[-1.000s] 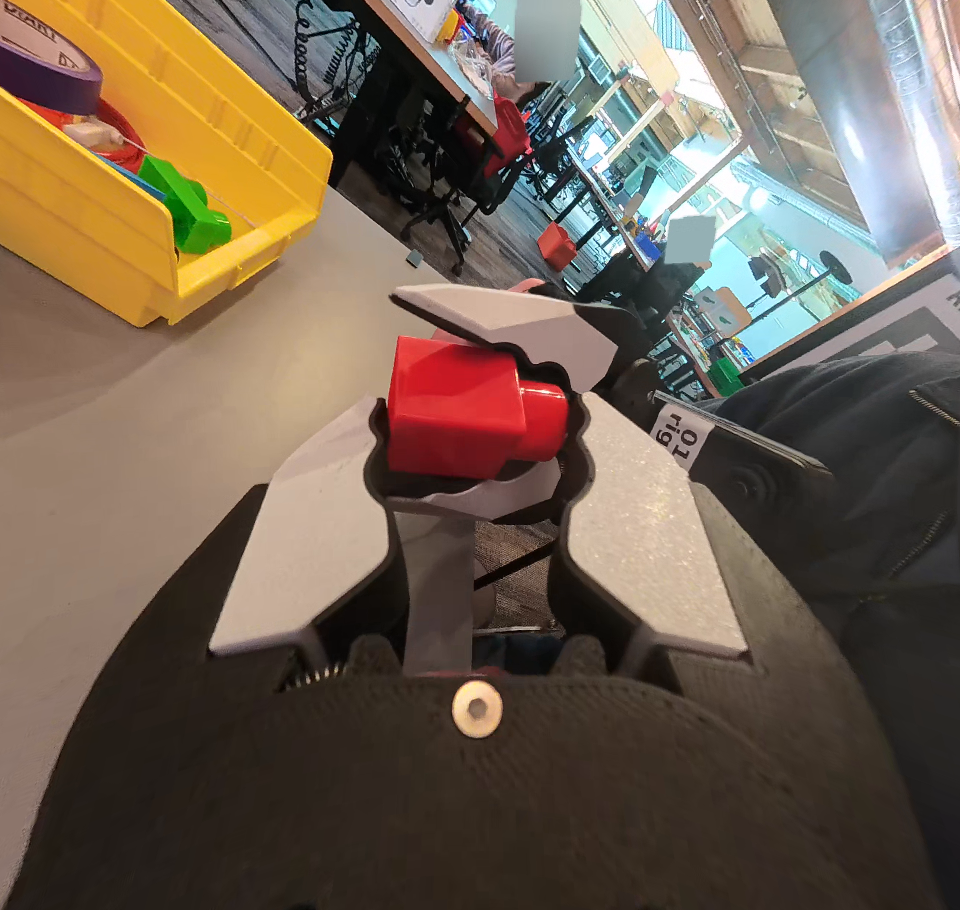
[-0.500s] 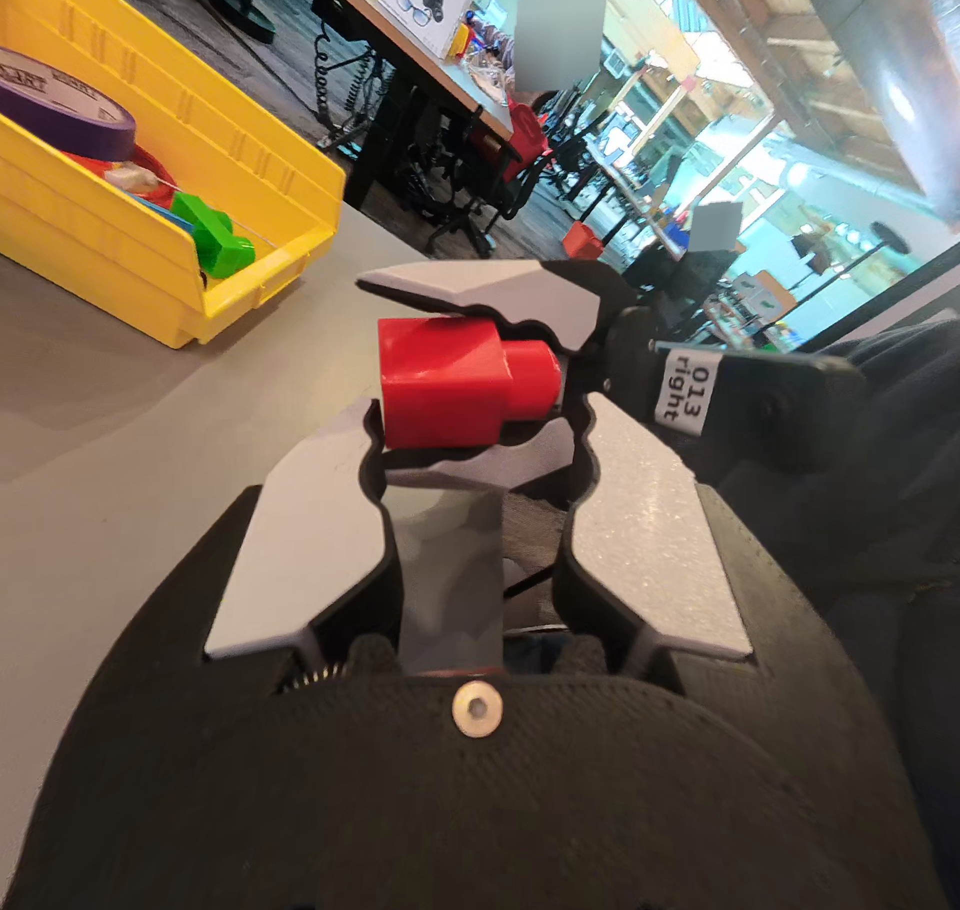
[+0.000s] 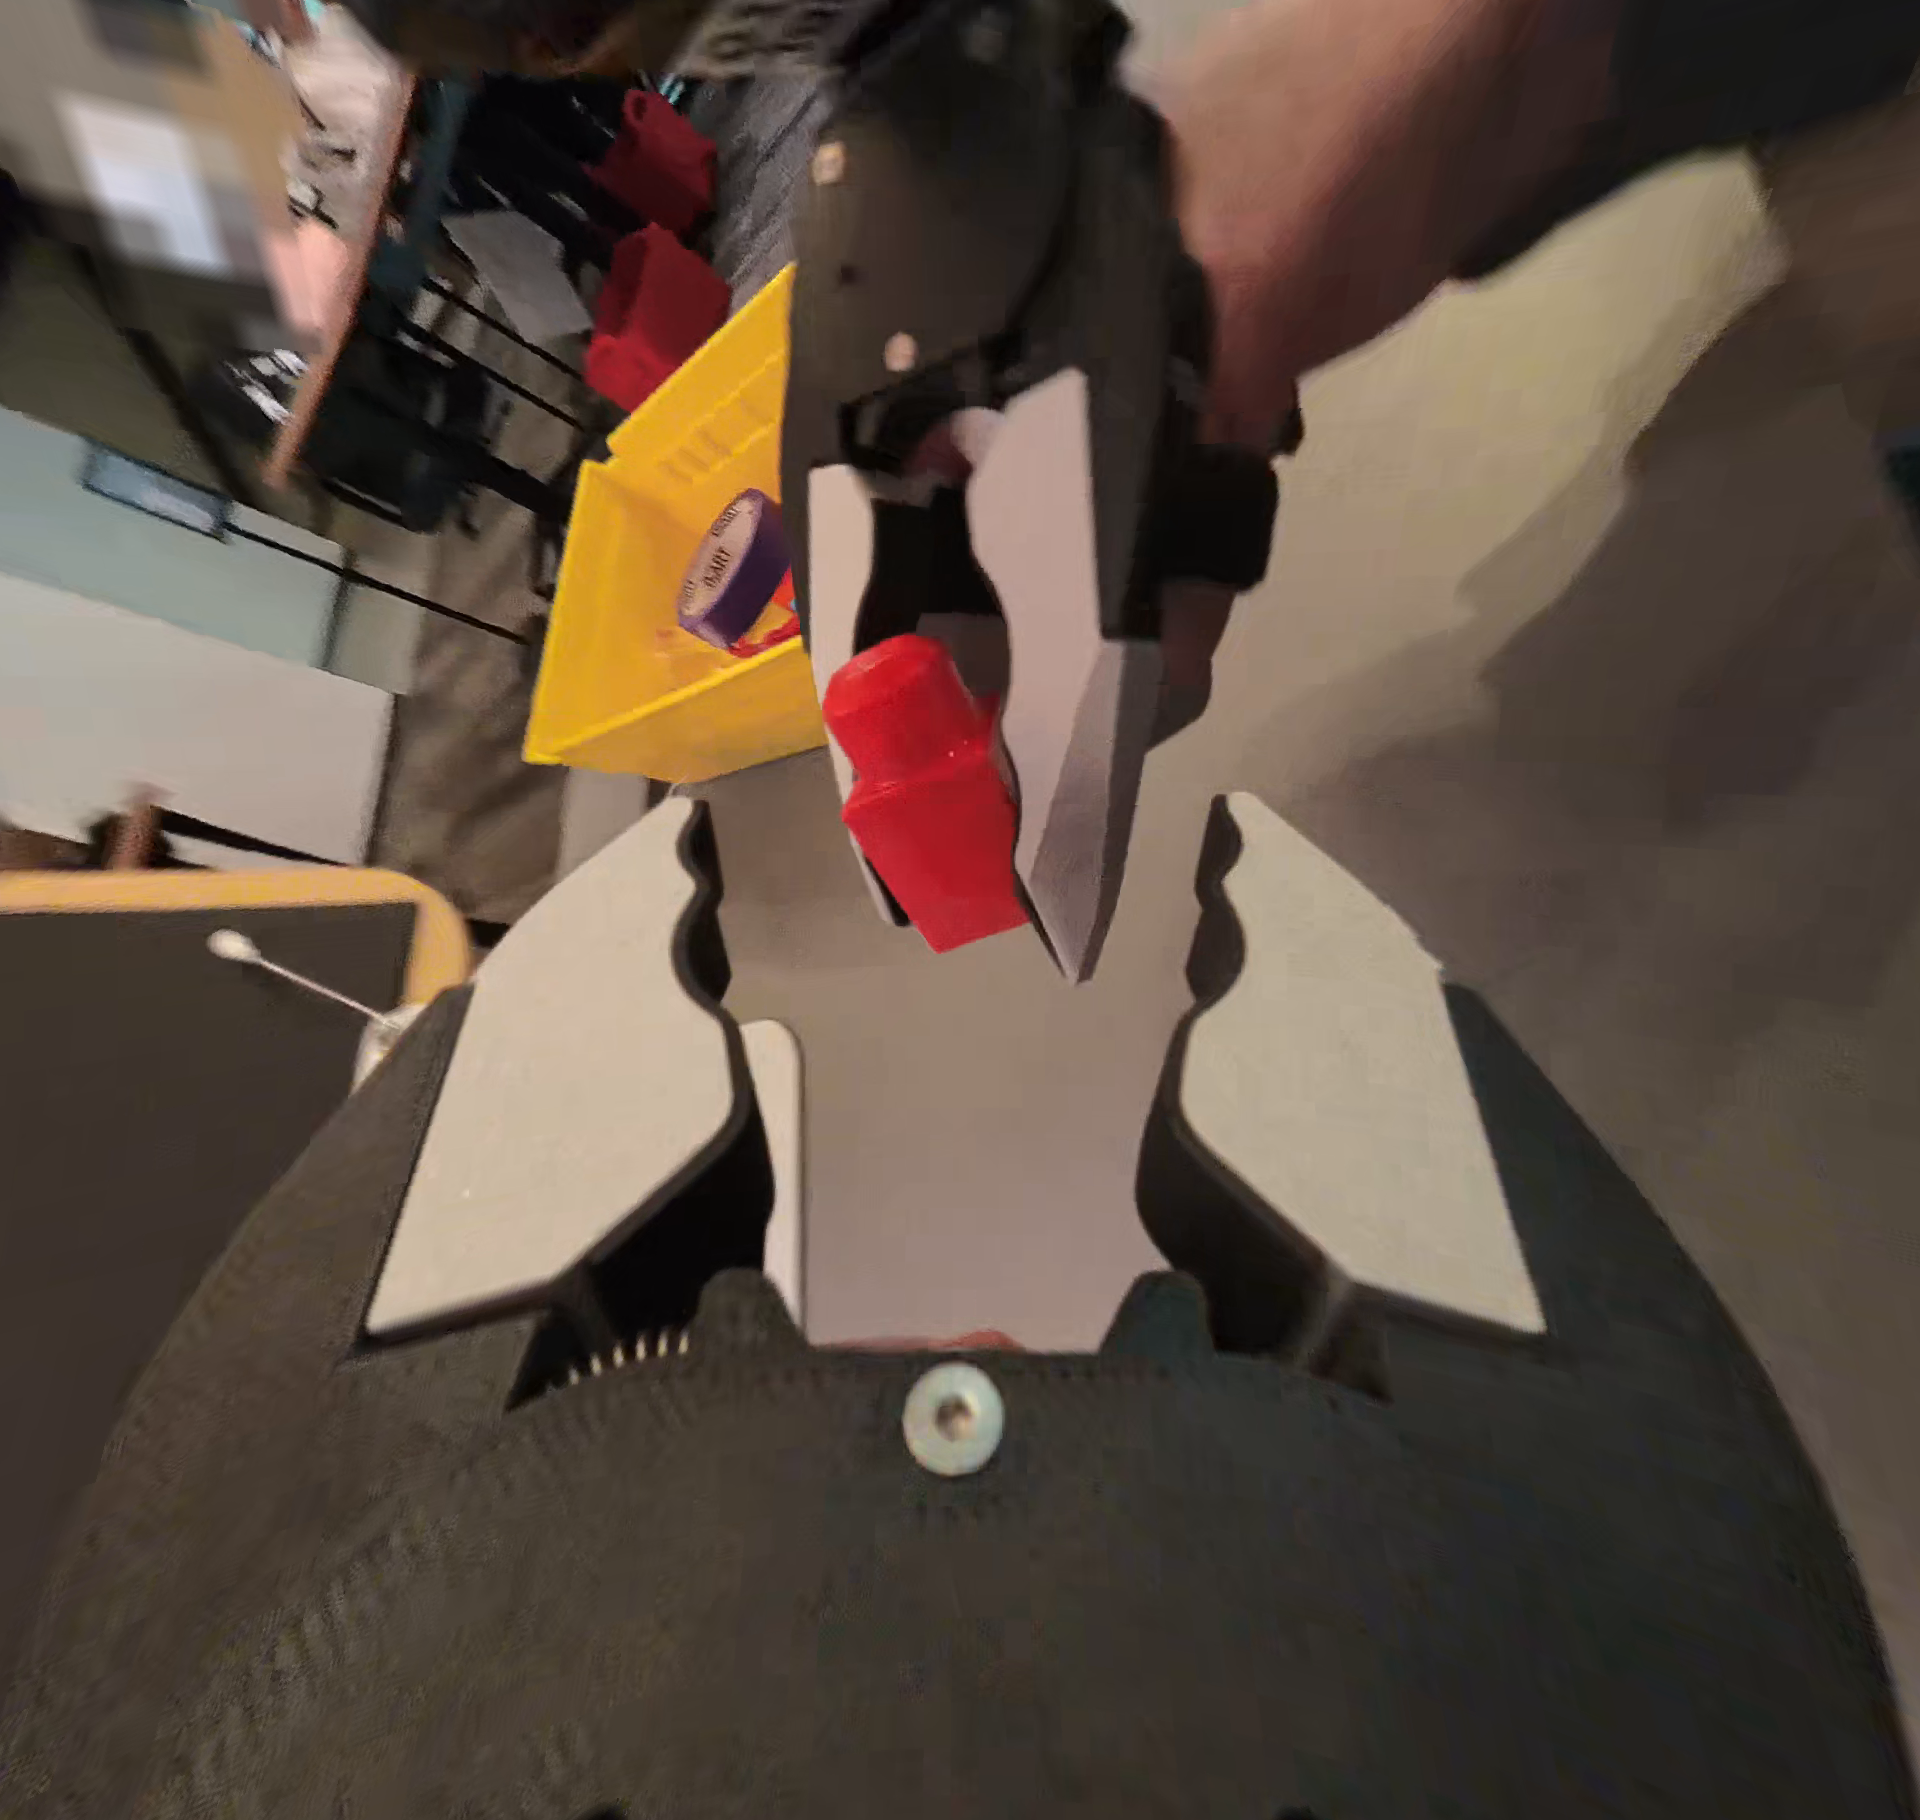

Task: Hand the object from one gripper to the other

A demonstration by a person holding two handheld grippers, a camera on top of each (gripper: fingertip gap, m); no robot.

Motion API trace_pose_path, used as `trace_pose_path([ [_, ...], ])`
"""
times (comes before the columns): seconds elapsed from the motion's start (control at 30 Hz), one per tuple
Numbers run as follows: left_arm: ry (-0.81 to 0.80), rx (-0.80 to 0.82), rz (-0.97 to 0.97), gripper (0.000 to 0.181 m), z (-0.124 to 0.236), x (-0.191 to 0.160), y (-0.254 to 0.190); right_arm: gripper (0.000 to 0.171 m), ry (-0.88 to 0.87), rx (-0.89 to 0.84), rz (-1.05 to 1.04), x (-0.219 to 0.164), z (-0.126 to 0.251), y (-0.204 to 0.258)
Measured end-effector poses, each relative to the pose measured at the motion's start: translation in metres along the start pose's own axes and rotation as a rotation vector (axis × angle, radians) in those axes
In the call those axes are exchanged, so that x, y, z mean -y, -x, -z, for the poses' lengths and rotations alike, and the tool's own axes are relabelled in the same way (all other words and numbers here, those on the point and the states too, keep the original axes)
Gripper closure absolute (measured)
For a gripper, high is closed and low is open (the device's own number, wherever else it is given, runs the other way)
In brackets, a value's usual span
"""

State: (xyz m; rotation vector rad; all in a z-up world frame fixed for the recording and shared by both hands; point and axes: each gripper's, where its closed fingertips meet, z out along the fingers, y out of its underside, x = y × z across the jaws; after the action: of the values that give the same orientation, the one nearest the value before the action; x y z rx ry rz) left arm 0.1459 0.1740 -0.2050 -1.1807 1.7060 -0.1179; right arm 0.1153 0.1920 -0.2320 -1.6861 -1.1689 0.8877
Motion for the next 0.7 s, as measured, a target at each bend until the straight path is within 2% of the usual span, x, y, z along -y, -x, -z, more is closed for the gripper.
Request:
trace_pose_path([
  [0.2,0.051,0.084,-0.269,0.085,-0.007,-0.006,-0.003,0.122,0.041,0.309,-0.175,-0.001,0.012,0.020],
  [0.33,0.057,0.110,-0.344,0.082,-0.014,-0.004,-0.009,0.122,0.052,0.434,-0.250,0.001,0.014,0.028],
  [0.5,0.087,0.278,-0.393,0.084,-0.023,-0.001,0.006,0.121,-0.136,0.525,-0.420,0.025,0.011,0.032],
  [0.57,0.086,0.353,-0.387,0.091,-0.024,0.000,0.013,0.122,-0.220,0.555,-0.487,0.033,0.010,0.033],
  [0.7,0.073,0.403,-0.394,0.098,-0.024,-0.003,0.011,0.122,-0.300,0.550,-0.548,0.034,0.013,0.026],
])
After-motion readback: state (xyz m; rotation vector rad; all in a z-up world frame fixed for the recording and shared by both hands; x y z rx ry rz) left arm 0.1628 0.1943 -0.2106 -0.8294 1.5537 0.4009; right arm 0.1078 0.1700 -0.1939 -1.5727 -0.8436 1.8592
